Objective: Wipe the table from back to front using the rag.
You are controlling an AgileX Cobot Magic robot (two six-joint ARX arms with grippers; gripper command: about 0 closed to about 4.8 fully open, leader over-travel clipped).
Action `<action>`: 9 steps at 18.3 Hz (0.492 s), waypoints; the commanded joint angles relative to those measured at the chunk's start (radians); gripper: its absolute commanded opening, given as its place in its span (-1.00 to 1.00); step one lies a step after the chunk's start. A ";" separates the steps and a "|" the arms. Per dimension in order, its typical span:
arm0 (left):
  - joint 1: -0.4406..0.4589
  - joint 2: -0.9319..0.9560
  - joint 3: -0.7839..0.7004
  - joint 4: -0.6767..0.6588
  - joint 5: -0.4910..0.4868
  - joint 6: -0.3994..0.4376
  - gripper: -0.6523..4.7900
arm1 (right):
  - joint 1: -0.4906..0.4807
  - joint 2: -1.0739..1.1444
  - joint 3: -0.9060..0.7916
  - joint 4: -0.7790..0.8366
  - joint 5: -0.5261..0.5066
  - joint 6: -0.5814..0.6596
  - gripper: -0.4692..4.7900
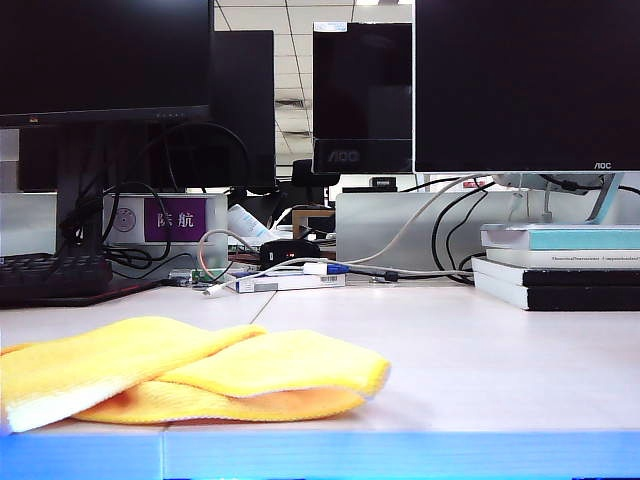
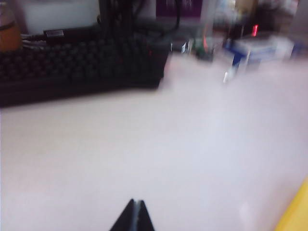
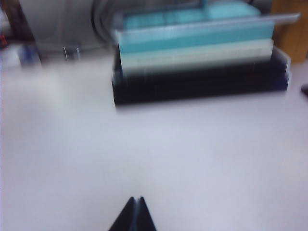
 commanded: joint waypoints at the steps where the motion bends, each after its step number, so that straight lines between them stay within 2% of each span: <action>1: -0.002 0.021 0.103 0.040 -0.010 -0.071 -0.78 | 0.000 0.014 0.104 0.031 0.074 0.045 -0.83; 5: -0.001 0.169 0.314 0.015 -0.010 -0.071 -0.78 | 0.000 0.125 0.274 0.010 0.117 0.045 -0.83; 9: -0.001 0.375 0.604 -0.170 0.004 -0.064 -0.78 | 0.000 0.322 0.504 0.001 0.114 0.044 -0.83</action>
